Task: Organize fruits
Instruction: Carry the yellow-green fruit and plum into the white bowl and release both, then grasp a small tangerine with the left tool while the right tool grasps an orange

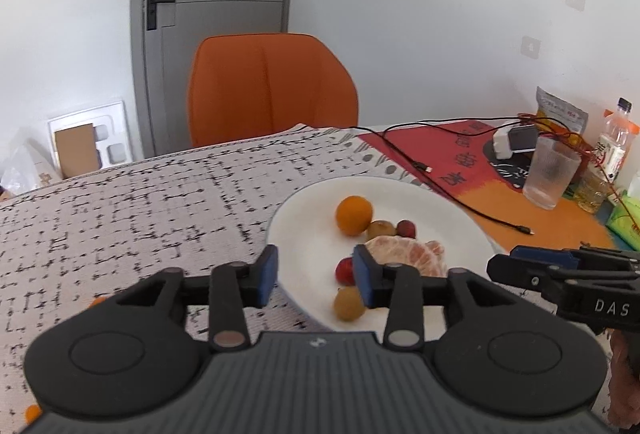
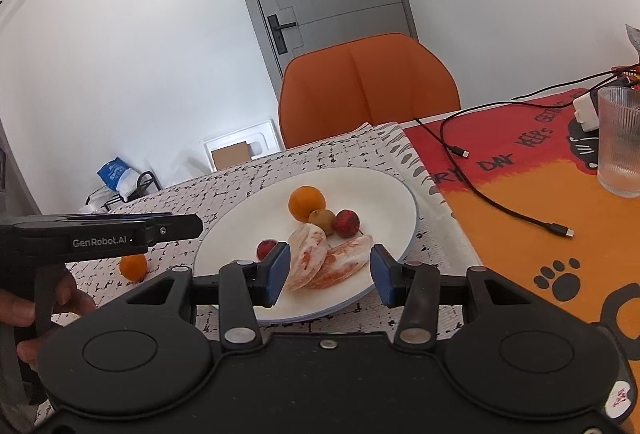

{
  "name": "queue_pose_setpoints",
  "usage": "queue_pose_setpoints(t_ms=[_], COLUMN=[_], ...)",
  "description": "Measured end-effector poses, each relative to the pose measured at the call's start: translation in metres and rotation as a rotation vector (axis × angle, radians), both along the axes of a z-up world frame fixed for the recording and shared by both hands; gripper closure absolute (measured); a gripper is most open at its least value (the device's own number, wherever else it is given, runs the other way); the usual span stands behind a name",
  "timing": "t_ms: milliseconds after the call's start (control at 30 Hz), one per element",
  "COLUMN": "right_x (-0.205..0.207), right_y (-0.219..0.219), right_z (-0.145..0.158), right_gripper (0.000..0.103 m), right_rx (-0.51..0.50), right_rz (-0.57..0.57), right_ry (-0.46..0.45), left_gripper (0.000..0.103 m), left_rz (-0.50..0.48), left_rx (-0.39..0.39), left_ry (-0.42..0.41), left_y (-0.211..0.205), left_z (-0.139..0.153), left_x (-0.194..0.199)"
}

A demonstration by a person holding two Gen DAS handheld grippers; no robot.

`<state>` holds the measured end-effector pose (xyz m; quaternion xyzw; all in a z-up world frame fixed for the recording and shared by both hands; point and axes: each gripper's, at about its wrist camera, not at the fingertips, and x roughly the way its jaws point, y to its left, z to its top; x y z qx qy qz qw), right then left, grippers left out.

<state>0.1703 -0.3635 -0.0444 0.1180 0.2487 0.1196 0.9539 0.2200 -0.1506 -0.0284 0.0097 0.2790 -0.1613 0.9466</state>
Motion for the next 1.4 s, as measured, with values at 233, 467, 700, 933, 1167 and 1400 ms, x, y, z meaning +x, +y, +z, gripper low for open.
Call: queue_pose_setpoints(t_ms=[233,467,700,933,1167,1400], right_x=[0.004,0.006,0.008,0.010,0.011,0.015], right_y=[0.013,0.032,0.055,0.081,0.102,0.119], right_z=[-0.001,0.002,0.004,0.005,0.006,0.004], right_gripper=[0.057,0.055,0.051,0.027,0.004,0.000], right_rx=[0.005,0.002,0.000,-0.013,-0.026,-0.039], right_rz=[0.033,0.073,0.125,0.175,0.210,0.239], right_ry=[0.001,-0.008,-0.012,-0.039,-0.072,-0.063], left_gripper=[0.042,0.039,0.035,0.031,0.026,0.023], left_rz=[0.065,0.133,0.197,0.258,0.323,0.369], left_rx=[0.004,0.010,0.013,0.016,0.008,-0.002], left_ry=[-0.007,-0.015,-0.016,-0.013,-0.001,0.022], left_y=[0.025,0.053,0.080,0.105,0.129,0.144], left_z=[-0.001,0.002,0.000,-0.004,-0.013,-0.022], left_x=[-0.010,-0.021,-0.033,-0.043,-0.051,-0.056])
